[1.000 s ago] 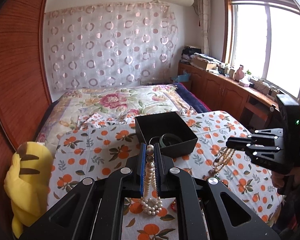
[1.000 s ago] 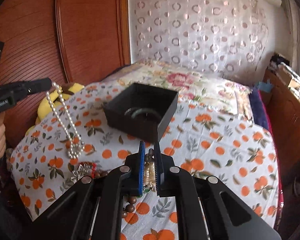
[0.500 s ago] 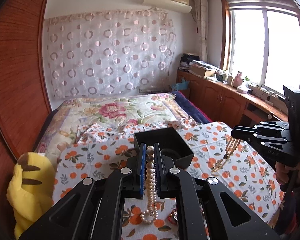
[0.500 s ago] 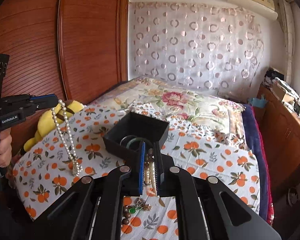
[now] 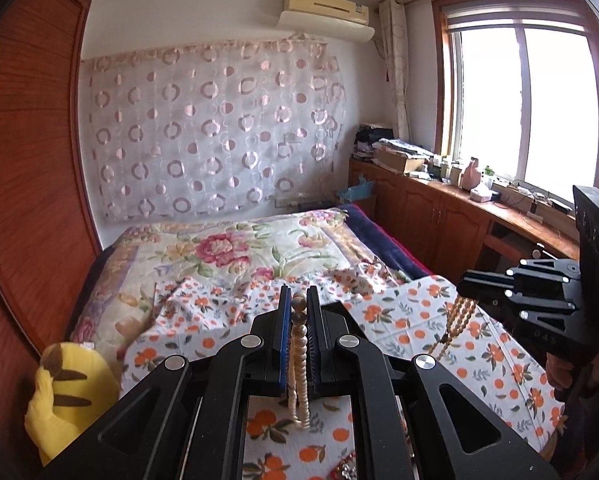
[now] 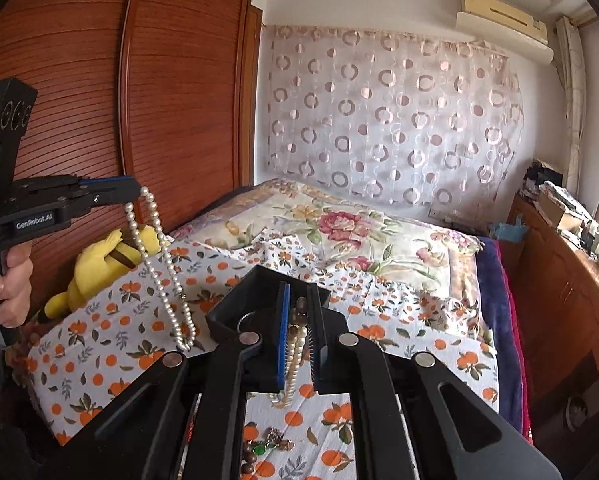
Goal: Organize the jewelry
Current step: 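Carry both pearl necklaces over the black box and open both grippers to drop them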
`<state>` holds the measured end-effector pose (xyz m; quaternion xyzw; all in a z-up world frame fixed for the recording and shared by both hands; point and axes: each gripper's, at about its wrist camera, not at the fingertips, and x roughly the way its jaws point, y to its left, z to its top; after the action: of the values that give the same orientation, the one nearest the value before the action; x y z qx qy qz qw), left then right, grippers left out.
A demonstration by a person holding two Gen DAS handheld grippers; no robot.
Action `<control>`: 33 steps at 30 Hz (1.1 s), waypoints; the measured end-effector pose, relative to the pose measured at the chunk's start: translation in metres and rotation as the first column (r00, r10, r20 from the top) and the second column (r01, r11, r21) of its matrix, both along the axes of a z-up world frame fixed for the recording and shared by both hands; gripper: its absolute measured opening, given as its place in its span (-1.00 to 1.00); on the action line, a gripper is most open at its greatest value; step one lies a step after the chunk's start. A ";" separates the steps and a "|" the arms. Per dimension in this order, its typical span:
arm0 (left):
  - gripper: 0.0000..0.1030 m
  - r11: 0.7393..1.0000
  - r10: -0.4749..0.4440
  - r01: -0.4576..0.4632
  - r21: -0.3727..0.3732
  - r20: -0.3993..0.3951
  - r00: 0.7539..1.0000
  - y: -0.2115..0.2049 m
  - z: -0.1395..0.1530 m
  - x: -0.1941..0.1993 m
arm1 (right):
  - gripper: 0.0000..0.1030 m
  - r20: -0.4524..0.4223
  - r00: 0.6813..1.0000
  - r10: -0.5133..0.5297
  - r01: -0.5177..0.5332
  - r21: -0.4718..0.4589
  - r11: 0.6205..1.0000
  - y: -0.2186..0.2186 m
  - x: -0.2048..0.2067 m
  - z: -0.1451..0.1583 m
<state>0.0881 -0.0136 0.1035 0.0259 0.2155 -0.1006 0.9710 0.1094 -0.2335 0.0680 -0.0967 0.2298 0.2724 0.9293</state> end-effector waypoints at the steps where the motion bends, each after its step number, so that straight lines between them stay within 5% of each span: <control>1: -0.87 1.000 0.000 0.000 0.002 0.005 1.000 -0.001 0.003 0.002 | -0.81 0.003 1.000 0.000 0.000 0.000 1.000 0.001 0.001 0.002; 26: -0.87 1.000 0.008 -0.008 0.006 0.008 1.000 -0.005 0.028 0.048 | -0.81 0.029 0.999 0.015 -0.016 0.028 0.999 0.024 0.043 0.012; 33: -0.86 1.000 0.003 -0.004 -0.017 -0.043 0.999 0.003 0.009 0.076 | -0.81 0.027 0.999 0.023 -0.024 0.040 0.999 0.031 0.055 0.011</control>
<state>0.1638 -0.0103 0.1124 0.0153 0.2354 -0.1014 0.9665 0.1648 -0.2026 0.0794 -0.0843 0.2108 0.2867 0.9307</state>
